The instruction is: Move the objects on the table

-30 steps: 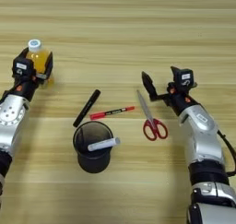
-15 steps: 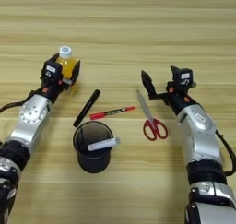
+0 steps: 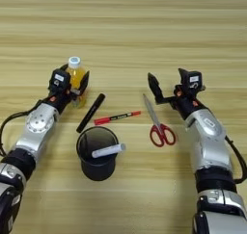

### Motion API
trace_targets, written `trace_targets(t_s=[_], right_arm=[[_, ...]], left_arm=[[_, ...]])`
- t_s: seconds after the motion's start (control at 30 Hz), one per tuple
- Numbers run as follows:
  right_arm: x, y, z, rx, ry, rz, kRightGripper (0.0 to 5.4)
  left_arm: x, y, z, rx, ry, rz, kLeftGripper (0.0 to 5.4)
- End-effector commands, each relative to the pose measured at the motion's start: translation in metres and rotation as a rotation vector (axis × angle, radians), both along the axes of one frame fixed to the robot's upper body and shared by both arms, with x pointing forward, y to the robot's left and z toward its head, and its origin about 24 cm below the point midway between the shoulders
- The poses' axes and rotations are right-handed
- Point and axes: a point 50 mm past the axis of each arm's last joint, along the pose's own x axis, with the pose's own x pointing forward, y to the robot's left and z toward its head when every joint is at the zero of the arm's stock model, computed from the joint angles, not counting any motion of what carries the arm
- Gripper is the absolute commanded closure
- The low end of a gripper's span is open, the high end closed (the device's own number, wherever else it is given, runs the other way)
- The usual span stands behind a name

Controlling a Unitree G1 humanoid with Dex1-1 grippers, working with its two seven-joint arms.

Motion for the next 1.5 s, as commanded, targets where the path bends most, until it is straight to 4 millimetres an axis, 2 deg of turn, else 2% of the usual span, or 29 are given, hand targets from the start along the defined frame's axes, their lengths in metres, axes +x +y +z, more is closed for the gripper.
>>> trace_targets(t_s=[0.03,0.37,0.5,1.0,1.5], right_arm=[[0.004,0.000,0.008,0.003,-0.035,-0.003,0.00],[0.003,-0.002,0.008,0.003,-0.033,-0.003,0.00],[0.004,-0.002,0.008,0.003,-0.033,-0.003,0.00],[0.003,-0.003,0.009,0.002,-0.032,-0.001,0.00],[0.003,-0.003,0.008,0.002,-0.032,-0.001,0.00]], left_arm=[[0.005,0.001,0.004,-0.022,0.002,0.009,2.00],[0.004,0.004,0.005,-0.034,-0.009,0.026,2.00],[0.004,0.003,0.006,-0.034,-0.013,0.028,1.42],[0.003,0.001,0.007,-0.038,-0.026,0.020,0.03],[-0.001,-0.003,0.018,-0.026,-0.125,-0.002,0.01]])
